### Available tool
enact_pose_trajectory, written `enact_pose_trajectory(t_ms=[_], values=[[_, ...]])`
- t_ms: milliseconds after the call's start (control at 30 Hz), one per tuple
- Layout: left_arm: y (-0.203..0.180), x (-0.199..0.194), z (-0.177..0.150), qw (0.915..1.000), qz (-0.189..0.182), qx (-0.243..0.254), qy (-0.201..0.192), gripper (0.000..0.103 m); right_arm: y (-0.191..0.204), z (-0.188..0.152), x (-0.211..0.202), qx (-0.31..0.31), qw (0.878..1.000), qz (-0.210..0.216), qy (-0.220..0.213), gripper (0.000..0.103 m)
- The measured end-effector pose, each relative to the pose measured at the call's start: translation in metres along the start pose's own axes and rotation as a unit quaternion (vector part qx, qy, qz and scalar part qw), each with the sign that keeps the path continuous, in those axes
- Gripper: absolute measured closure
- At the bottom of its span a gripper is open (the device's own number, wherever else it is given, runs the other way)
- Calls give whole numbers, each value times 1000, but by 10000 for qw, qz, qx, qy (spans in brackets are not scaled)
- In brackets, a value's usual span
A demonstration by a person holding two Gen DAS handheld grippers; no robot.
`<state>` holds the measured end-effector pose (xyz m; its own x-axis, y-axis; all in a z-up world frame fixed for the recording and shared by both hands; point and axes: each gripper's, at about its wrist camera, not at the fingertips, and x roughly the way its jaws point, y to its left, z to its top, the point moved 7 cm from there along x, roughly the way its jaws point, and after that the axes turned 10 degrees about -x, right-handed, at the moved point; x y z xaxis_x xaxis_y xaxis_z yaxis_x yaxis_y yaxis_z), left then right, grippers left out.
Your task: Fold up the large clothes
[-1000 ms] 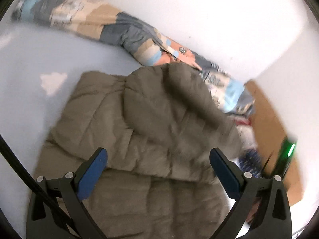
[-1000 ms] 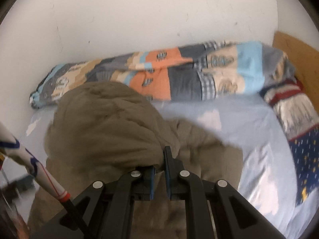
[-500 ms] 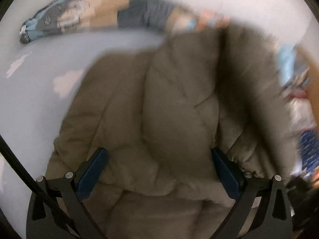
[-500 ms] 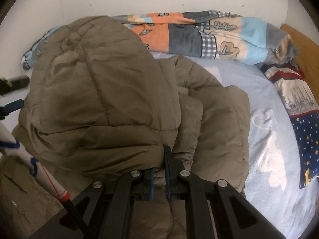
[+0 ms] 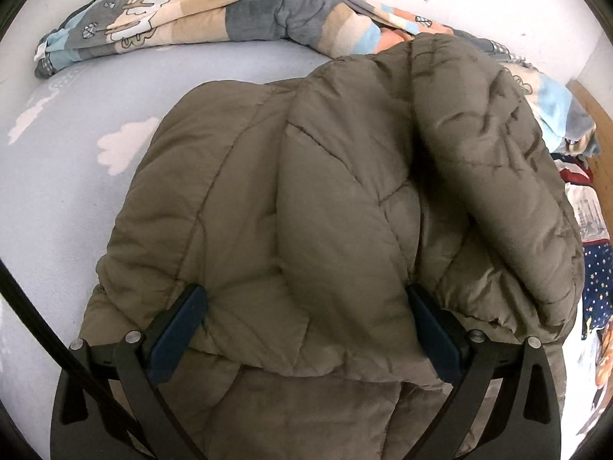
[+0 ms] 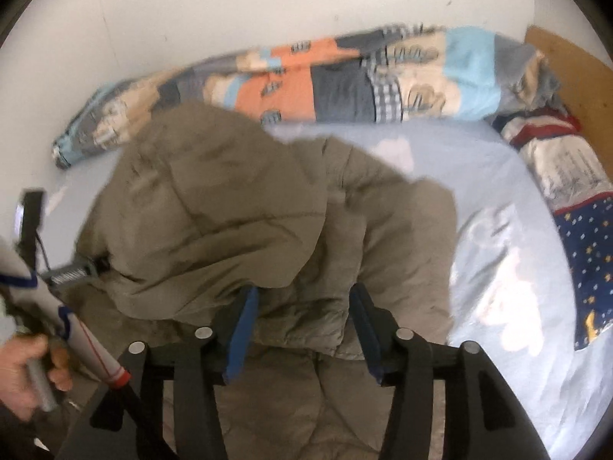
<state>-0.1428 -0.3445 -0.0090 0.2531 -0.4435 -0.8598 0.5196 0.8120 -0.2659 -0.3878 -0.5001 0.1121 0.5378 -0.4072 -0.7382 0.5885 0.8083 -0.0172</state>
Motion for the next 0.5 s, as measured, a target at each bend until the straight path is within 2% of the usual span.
enact_pose_trajectory(t_ms=[100, 200, 300, 400, 500], values=[[1, -1, -2, 10000, -6, -1, -31, 1, 3, 21, -12, 76, 9995, 165, -255, 43], [0, -1, -3, 10000, 4, 5, -41, 1, 4, 35, -17, 47, 9990, 44, -446, 41], [0, -2, -5, 10000, 27, 21, -84, 1, 8, 38, 3, 207, 9988, 159, -408, 40], [1, -2, -6, 10000, 14, 26, -78, 1, 10, 25, 43, 356, 9990, 256, -104, 40], [-1, -1, -5, 10000, 14, 54, -69, 0, 10, -1, 84, 388, 9979, 219, 466, 40]])
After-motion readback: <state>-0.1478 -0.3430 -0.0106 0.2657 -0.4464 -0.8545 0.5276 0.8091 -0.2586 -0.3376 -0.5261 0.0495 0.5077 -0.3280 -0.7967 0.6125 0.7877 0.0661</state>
